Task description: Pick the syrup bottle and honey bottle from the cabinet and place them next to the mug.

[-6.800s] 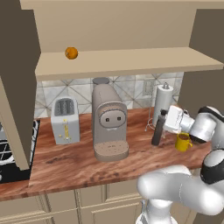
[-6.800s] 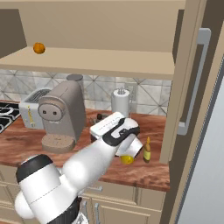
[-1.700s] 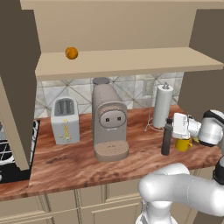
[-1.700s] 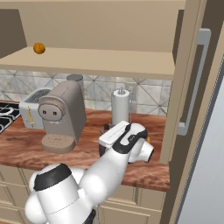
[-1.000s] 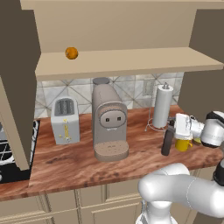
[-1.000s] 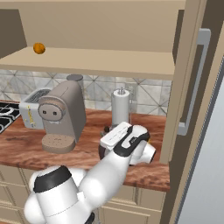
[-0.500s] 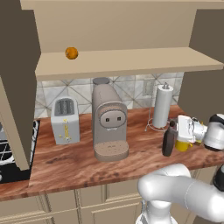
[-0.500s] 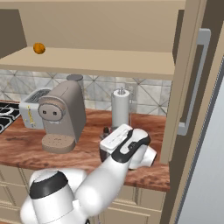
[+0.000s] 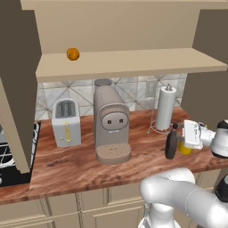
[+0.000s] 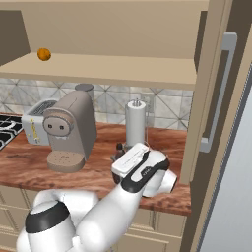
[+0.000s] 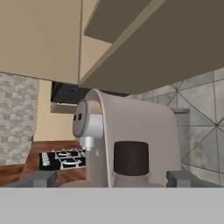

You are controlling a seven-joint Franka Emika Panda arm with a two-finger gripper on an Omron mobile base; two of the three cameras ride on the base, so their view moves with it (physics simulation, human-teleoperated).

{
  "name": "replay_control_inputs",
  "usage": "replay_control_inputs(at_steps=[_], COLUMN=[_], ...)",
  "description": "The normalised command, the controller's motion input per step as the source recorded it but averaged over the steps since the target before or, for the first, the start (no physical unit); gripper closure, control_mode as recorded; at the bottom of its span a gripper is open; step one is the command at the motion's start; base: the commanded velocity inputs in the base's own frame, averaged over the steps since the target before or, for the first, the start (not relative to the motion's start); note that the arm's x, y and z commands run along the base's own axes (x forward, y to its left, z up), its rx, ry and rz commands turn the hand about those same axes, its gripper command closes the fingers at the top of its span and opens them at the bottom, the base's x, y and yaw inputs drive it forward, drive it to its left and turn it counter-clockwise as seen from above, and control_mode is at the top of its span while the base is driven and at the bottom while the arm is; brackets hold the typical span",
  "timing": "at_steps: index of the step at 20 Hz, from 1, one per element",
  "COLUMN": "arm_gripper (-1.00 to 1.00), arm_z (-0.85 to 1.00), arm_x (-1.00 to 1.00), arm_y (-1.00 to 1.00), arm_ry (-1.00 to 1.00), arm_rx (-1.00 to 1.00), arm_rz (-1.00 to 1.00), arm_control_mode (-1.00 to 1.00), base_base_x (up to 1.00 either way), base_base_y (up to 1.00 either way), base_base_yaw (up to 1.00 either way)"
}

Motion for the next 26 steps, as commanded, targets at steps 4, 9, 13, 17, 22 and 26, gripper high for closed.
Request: replay_control_inputs(at_steps=[4,9,13,17,22,26], arm_gripper=[-1.00,-1.00,-1.00,-1.00,-1.00,-1.00], arm_z=[0.00,0.00,0.04,0.20,0.32,0.17], arm_x=[-0.26,-0.30,-0.49,-0.94,-1.00,-1.00], arm_y=[-0.02,-0.07,-0.14,-0.05,0.00,0.32], arm_ry=[0.00,-0.01,-0.08,-0.18,-0.21,-0.28], arm_rx=[0.00,0.00,0.00,0.00,0.00,0.01], arm_rz=[-0.01,-0.03,-0.06,-0.17,-0.25,-0.28], arm_control_mode=[-1.00,-1.00,-1.00,-1.00,-1.00,-1.00], base_base_x=[0.00,0.00,0.00,0.00,0.00,0.00], base_base_y=[0.00,0.00,0.00,0.00,0.00,0.00], base_base_yaw=[0.00,0.00,0.00,0.00,0.00,0.00])
